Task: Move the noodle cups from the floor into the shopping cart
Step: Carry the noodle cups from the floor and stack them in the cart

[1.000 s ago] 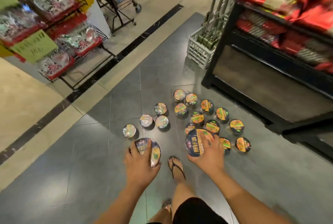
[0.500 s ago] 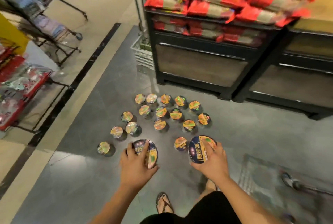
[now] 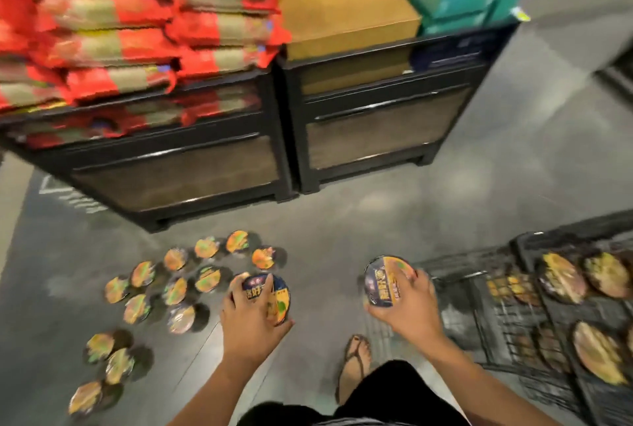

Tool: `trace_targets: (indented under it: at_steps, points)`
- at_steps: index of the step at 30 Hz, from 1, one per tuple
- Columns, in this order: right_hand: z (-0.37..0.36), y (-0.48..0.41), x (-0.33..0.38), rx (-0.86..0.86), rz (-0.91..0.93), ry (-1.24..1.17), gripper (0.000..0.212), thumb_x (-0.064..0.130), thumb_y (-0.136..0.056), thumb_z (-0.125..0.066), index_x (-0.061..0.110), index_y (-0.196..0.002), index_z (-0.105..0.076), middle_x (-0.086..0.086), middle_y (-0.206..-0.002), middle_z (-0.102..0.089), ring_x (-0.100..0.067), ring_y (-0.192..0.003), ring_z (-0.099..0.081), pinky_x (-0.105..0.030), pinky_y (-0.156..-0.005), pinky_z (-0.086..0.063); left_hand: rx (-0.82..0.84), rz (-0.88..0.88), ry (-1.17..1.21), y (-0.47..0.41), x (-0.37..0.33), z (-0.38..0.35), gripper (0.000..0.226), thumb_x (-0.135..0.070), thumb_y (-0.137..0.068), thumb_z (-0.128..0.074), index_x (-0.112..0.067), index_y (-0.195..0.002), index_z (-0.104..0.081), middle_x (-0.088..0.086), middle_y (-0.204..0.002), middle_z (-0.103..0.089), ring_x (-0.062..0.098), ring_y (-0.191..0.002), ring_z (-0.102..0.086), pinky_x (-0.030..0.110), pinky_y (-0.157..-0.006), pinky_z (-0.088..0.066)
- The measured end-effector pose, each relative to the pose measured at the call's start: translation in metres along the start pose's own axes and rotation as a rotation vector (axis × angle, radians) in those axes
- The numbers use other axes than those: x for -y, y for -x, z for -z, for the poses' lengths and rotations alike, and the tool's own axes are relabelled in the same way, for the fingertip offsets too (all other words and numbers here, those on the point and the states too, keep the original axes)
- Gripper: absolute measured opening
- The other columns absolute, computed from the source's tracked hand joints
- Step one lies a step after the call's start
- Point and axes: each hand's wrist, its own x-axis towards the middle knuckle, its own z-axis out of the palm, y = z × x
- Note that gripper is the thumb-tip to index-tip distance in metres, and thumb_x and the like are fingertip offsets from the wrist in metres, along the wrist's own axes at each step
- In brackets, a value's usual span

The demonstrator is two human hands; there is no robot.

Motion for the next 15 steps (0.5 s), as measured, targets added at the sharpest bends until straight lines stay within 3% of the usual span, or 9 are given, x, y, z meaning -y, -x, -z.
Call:
trace_targets:
  at_steps: [2,6,8,15]
  points:
    - [0.025,-0.019,-0.023,-0.050,-0.082,-0.037,0.105,0.059,-0.055,-0.080,0.034,-0.147,-0.036,-0.015,-0.136,-0.031,-0.037,-0.124,-0.038,-0.036,-0.105,-0.034,0.014,-0.050,-0.018,-0.022,-0.037,-0.001,0.094,-0.083,-0.056,-0.045,-0.038,-0.139,-0.049,0.025,-0.138,-0.039,0.048,-0.119,-0.038,0.057,-0.094,-0.042]
    - [0.047,-0.040,-0.059,-0.170,-0.252,-0.103,0.106,0.073,-0.051,-0.073,0.032,-0.143,-0.042,-0.018,-0.134,-0.035,-0.041,-0.122,-0.042,-0.043,-0.105,-0.039,0.052,-0.216,-0.058,-0.064,-0.099,-0.005,0.095,-0.086,-0.056,-0.042,-0.043,-0.141,-0.044,0.025,-0.141,-0.039,0.048,-0.121,-0.038,0.058,-0.094,-0.042]
    - [0.049,-0.045,-0.069,-0.134,-0.332,-0.147,0.108,0.075,-0.053,-0.072,0.034,-0.146,-0.036,-0.019,-0.136,-0.033,-0.040,-0.126,-0.039,-0.043,-0.107,-0.036,0.056,-0.309,-0.051,-0.087,-0.126,-0.005,0.095,-0.086,-0.057,-0.043,-0.041,-0.140,-0.046,0.025,-0.136,-0.042,0.048,-0.118,-0.040,0.057,-0.094,-0.042]
    - [0.058,-0.084,-0.067,-0.232,-0.523,-0.368,0.108,0.065,-0.053,-0.080,0.038,-0.146,-0.033,-0.017,-0.136,-0.032,-0.037,-0.127,-0.036,-0.040,-0.110,-0.032,0.128,-0.664,0.062,-0.185,-0.220,0.003,0.097,-0.089,-0.060,-0.049,-0.044,-0.145,-0.034,0.017,-0.140,-0.034,0.035,-0.118,-0.038,0.045,-0.104,-0.038]
